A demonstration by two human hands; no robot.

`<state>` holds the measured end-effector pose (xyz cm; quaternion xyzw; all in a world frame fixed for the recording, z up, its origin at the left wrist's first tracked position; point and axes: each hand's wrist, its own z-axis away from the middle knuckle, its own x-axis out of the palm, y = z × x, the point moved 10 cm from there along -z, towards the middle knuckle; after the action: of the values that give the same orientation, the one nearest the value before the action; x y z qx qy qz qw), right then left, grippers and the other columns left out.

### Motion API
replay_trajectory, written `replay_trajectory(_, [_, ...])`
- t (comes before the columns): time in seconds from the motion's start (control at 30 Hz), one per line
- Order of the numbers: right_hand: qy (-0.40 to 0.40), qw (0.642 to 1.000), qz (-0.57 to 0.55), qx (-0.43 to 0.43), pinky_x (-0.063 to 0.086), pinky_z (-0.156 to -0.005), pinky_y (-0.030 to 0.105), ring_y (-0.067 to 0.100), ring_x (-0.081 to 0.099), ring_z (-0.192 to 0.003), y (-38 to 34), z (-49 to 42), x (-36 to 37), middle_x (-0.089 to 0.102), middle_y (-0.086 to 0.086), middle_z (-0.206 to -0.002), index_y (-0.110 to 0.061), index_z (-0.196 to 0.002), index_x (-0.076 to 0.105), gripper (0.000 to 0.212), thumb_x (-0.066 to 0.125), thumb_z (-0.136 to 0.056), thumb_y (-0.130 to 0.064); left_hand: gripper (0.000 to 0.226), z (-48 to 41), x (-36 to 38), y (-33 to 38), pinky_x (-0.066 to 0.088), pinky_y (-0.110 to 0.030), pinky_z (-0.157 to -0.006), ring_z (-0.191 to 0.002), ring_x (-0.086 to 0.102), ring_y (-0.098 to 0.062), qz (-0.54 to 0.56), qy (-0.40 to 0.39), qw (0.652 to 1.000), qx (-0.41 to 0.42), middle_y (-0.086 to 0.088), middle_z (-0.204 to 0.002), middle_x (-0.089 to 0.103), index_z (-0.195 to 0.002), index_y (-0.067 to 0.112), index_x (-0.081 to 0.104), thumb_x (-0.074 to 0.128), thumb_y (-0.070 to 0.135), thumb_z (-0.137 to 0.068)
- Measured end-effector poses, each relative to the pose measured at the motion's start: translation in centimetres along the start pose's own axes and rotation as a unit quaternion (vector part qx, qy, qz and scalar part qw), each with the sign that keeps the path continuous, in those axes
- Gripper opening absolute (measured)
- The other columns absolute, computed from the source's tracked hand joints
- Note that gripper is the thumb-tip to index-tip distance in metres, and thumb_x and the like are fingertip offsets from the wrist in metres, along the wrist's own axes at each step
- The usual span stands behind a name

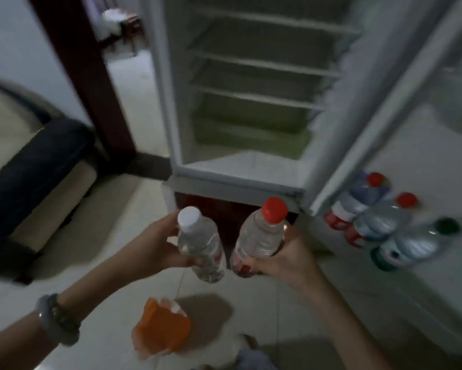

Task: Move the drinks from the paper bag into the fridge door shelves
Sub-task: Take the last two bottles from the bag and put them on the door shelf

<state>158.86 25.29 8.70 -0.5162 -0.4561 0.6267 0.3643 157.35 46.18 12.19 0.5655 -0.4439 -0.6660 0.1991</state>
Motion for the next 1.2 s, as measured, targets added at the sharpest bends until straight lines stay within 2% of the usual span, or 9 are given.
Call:
replay_trajectory(0.23, [0.229,0.972,-0.015,0.043,0.056,-0.08,0.039,0.011,0.069,-0.089,1.7,9.0,-14.4,0.073,-0.005,-0.097,-0.029,-0.101,0.062,0.057,0.089,-0.052,-0.019,0.065,-8.2,8.9,9.6,0.055,-0.023,-0.08,-0.098,0.065,-0.002,0.065,-0.123,0.983,0.118,0.022,-0.109,0.065,-0.114,0.038,0.052,0.078,0.058,-0.057])
replay_trajectory(0.4, [0.377,0.925,-0.016,0.051,0.056,-0.079,0.036,0.011,0.069,-0.089,4.3,16.0,-23.4,0.073,-0.008,-0.098,-0.028,-0.104,0.062,0.063,0.091,-0.048,-0.017,0.06,-12.6,16.5,18.6,0.052,-0.014,-0.078,-0.099,0.06,0.006,0.079,-0.171,0.96,0.207,0.031,-0.109,0.061,-0.111,0.056,0.049,0.082,0.042,-0.062])
replay_trajectory(0.5, [0.449,0.892,-0.023,0.047,0.057,-0.077,0.051,0.027,0.07,-0.085,5.3,18.8,-27.5,0.073,0.007,-0.09,-0.017,-0.098,0.064,0.057,0.09,-0.047,-0.023,0.062,-14.9,22.3,21.6,0.044,-0.005,-0.08,-0.105,0.056,-0.001,0.069,-0.216,0.949,0.219,0.023,-0.11,0.059,-0.118,0.034,0.048,0.081,0.034,-0.065])
replay_trajectory(0.6, [0.505,0.861,-0.01,0.049,0.057,-0.068,0.051,0.032,0.068,-0.072,6.9,20.3,-31.0,0.068,0.018,-0.077,-0.011,-0.081,0.063,0.04,0.087,-0.051,-0.021,0.069,-16.3,27.2,23.9,0.039,-0.003,-0.083,-0.106,0.049,0.001,0.054,-0.232,0.944,0.227,0.014,-0.119,0.05,-0.126,0.022,0.045,0.082,0.028,-0.067])
replay_trajectory(0.73, [0.535,0.841,0.02,0.078,0.057,-0.074,0.046,0.017,0.069,-0.086,10.4,20.7,-34.3,0.07,0.005,-0.097,-0.024,-0.098,0.065,0.055,0.087,-0.049,-0.031,0.067,-18.8,32.1,25.7,0.049,-0.021,-0.085,-0.1,0.057,0.001,0.041,-0.2,0.945,0.255,0.015,-0.11,0.061,-0.117,0.024,0.052,0.084,0.043,-0.061])
replay_trajectory(0.9, [0.551,0.827,-0.018,0.111,0.054,-0.052,0.021,0.006,0.069,-0.068,13.4,20.3,-35.4,0.072,-0.004,-0.071,-0.019,-0.083,0.066,0.041,0.089,-0.048,-0.014,0.069,-20.6,37.9,24.8,0.043,-0.023,-0.085,-0.101,0.052,-0.004,-0.007,-0.181,0.962,0.204,0.018,-0.11,0.053,-0.121,0.024,0.049,0.082,0.041,-0.063])
replay_trajectory(1.03, [0.561,0.813,-0.031,0.155,0.043,-0.044,0.006,-0.01,0.057,-0.048,15.8,19.8,-35.7,0.058,-0.016,-0.051,-0.031,-0.07,0.054,0.045,0.084,-0.059,0.002,0.065,-21.1,39.9,24.0,0.036,-0.017,-0.083,-0.098,0.046,-0.004,-0.009,-0.173,0.972,0.158,0.013,-0.109,0.051,-0.125,0.022,0.047,0.08,0.026,-0.069])
replay_trajectory(1.13, [0.562,0.804,0.006,0.193,0.05,-0.056,0.017,-0.006,0.055,-0.053,16.7,19.6,-36.0,0.055,-0.021,-0.062,-0.038,-0.071,0.048,0.05,0.086,-0.056,-0.009,0.052,-21.3,40.5,23.7,0.038,-0.01,-0.076,-0.095,0.053,-0.006,-0.004,-0.171,0.974,0.151,0.015,-0.101,0.053,-0.115,0.022,0.052,0.079,0.021,-0.07])
replay_trajectory(1.2, [0.557,0.801,0.027,0.217,0.052,-0.065,0.03,0.009,0.062,-0.066,17.5,19.4,-36.1,0.055,-0.019,-0.066,-0.036,-0.072,0.046,0.05,0.088,-0.054,-0.016,0.044,-21.8,41.3,23.1,0.047,-0.022,-0.082,-0.093,0.058,-0.007,-0.008,-0.176,0.975,0.136,0.012,-0.099,0.06,-0.109,0.022,0.056,0.077,0.024,-0.071])
